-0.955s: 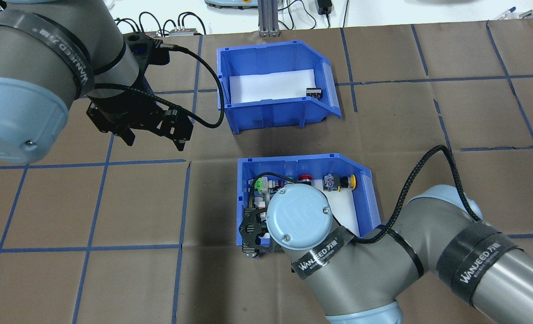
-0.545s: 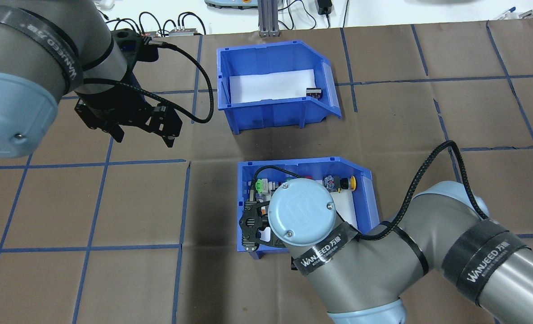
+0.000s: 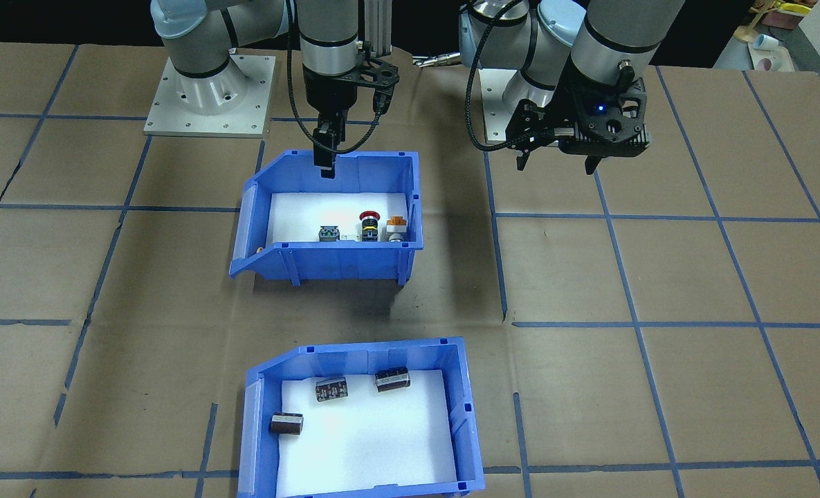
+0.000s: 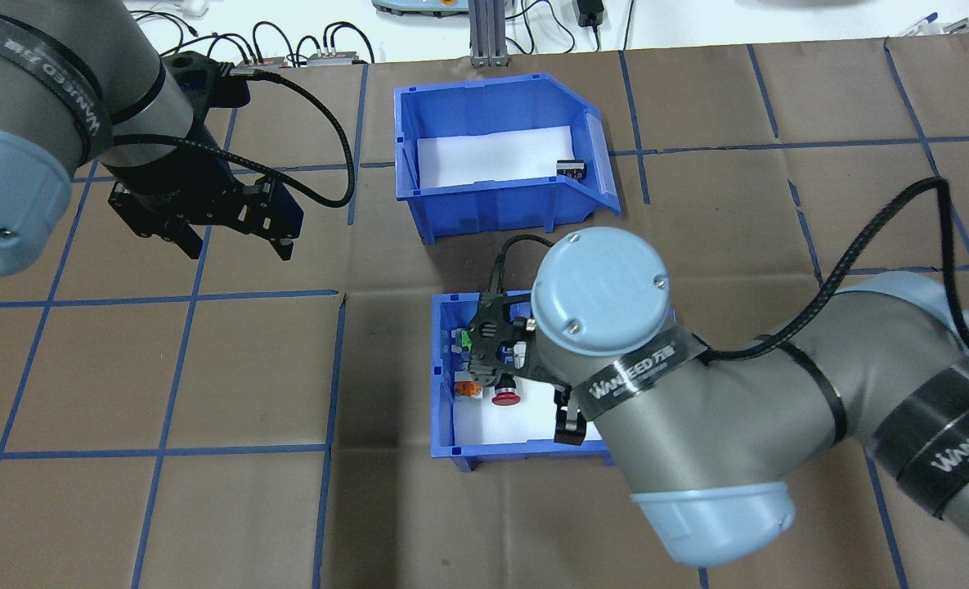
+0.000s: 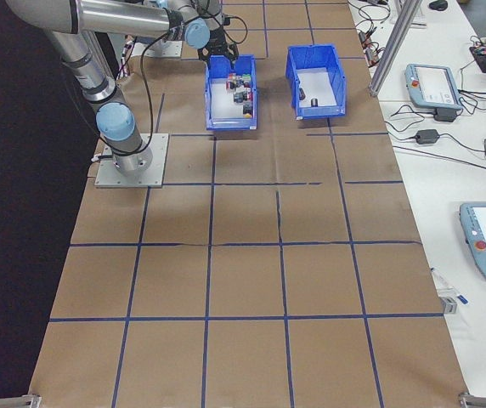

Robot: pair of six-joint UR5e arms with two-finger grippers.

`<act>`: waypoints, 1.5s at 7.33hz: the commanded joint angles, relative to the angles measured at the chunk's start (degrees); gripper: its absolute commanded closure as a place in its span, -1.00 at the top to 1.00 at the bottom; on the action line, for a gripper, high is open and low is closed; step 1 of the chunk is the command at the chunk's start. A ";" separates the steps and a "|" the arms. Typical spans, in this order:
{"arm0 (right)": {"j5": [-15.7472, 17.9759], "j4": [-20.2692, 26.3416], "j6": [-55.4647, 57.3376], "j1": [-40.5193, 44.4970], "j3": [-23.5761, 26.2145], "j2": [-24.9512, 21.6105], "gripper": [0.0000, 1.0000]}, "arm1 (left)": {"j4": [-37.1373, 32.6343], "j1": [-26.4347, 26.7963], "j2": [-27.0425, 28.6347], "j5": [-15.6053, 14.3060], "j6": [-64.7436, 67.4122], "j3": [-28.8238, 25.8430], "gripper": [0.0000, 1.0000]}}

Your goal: Place battery box in front

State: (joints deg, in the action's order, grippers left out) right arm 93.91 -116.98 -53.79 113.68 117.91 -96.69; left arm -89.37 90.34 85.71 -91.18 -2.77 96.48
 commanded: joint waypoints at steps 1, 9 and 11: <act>-4.51 4.10 4.28 -8.09 -3.55 0.01 1.00 | 0.24 -0.07 0.16 -0.23 -0.39 0.02 0.98; -4.35 11.04 54.45 -23.59 -16.64 4.30 1.00 | 0.33 0.10 0.07 0.56 -0.39 -0.77 0.98; -4.35 19.29 60.88 -23.59 -22.61 7.11 1.00 | 0.25 0.19 -0.02 0.56 -0.22 -0.86 0.98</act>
State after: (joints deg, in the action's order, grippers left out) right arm 89.58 -102.65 2.33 90.13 98.86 -91.56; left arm -89.06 90.46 85.77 -90.61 -3.06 95.70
